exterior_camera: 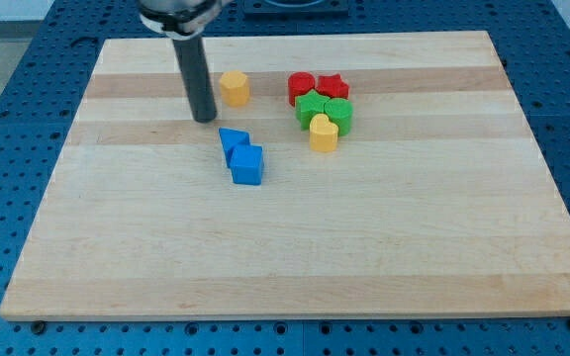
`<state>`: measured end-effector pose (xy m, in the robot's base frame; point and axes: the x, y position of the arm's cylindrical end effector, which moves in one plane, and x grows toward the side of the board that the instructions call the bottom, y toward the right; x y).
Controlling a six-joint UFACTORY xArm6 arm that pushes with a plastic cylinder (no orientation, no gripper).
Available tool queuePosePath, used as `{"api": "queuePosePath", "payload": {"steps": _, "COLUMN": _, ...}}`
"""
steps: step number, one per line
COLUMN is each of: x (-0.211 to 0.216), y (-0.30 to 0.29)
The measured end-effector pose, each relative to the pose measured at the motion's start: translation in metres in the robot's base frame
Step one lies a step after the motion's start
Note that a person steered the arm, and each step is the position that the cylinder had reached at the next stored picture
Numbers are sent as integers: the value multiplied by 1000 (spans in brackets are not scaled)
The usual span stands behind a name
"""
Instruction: Move the yellow hexagon towards the center
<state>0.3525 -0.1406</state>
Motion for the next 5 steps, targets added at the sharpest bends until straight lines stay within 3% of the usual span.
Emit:
{"api": "queuePosePath", "payload": {"steps": 2, "x": -89, "y": -23}}
{"api": "queuePosePath", "payload": {"steps": 5, "x": -66, "y": 16}}
